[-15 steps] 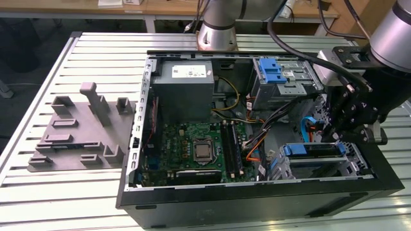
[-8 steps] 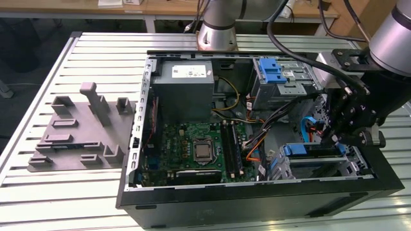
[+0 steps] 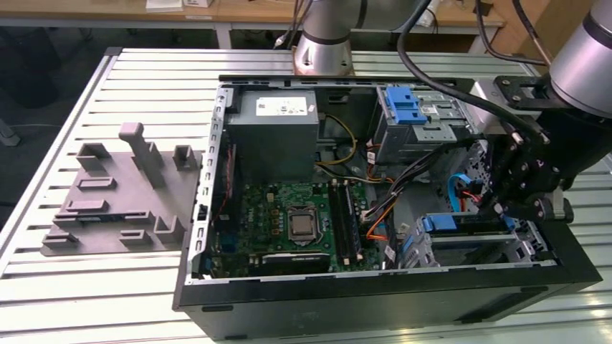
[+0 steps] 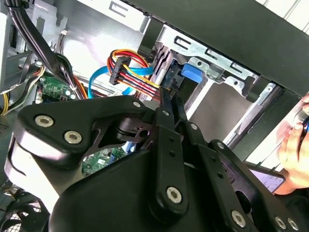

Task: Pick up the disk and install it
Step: 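Insert the first disk wire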

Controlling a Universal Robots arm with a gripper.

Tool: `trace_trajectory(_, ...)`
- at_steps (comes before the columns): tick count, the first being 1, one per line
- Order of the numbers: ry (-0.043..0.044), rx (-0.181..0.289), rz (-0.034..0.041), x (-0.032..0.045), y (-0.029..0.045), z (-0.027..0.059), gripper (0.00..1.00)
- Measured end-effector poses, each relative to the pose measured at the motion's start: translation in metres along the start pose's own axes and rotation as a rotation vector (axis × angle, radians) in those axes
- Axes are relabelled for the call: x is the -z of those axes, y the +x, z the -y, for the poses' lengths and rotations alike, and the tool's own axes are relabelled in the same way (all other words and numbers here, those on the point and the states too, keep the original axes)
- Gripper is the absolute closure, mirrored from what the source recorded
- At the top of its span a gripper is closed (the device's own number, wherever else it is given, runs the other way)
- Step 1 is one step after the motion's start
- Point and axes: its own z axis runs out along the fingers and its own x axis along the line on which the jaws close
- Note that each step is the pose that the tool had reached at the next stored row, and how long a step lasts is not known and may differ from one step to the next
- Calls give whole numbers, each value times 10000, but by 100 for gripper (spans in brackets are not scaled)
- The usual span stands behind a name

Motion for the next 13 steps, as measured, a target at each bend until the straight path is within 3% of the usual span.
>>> trace_trajectory(13,0,1,-2,-37,0,-1,84)
